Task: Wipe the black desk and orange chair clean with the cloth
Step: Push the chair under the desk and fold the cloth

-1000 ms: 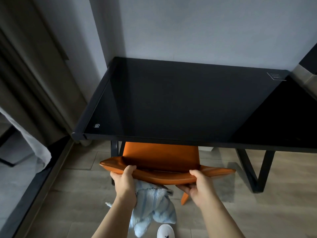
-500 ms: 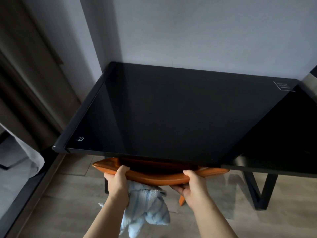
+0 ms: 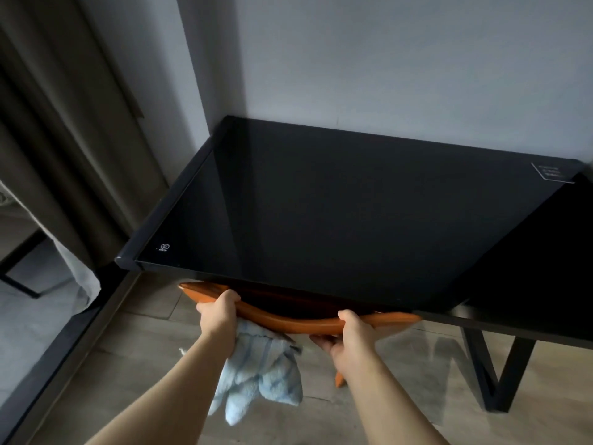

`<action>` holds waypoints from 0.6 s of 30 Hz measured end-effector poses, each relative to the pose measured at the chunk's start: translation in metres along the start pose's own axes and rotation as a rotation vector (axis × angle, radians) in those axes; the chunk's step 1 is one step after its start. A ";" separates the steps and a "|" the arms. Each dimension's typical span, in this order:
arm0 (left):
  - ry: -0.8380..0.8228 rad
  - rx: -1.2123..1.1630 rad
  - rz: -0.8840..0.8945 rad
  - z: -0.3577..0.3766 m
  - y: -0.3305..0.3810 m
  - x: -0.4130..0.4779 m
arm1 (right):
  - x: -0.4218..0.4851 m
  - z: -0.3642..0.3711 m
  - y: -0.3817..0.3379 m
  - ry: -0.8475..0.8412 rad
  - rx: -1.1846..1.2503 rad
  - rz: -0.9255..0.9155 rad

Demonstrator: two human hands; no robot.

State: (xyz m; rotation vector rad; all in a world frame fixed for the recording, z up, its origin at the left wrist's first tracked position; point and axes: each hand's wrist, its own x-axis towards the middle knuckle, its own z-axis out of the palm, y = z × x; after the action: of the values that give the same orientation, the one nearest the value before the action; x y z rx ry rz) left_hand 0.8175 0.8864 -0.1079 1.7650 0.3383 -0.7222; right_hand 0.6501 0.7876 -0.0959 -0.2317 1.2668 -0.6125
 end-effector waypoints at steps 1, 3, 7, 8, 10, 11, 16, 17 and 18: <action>-0.006 0.018 -0.015 -0.002 0.002 0.000 | 0.001 0.000 0.001 -0.004 -0.010 0.002; -0.054 0.062 -0.038 -0.008 0.006 0.002 | 0.001 -0.002 0.002 -0.009 -0.046 0.009; -0.078 0.126 0.020 -0.018 0.009 -0.003 | -0.005 -0.008 -0.001 -0.015 -0.177 0.044; -0.073 0.146 0.049 -0.021 0.008 -0.006 | -0.009 -0.009 0.000 -0.030 -0.190 0.043; -0.126 0.157 0.096 -0.025 0.003 -0.012 | -0.017 -0.013 0.005 -0.067 -0.174 0.041; -0.184 0.157 0.101 -0.027 -0.001 -0.015 | -0.023 -0.015 0.010 -0.080 -0.155 0.044; -0.335 0.202 0.150 -0.046 -0.011 -0.036 | -0.058 -0.034 0.046 -0.005 -0.281 0.178; -0.341 0.201 0.166 -0.052 -0.012 -0.040 | -0.067 -0.036 0.055 -0.010 -0.328 0.197; -0.354 0.187 0.178 -0.060 -0.012 -0.044 | -0.077 -0.036 0.063 -0.033 -0.367 0.191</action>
State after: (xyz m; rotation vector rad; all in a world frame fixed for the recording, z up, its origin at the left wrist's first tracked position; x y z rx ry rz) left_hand 0.7944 0.9520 -0.0794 1.7726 -0.1278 -0.9404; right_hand 0.6223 0.8875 -0.0738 -0.4169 1.3463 -0.2088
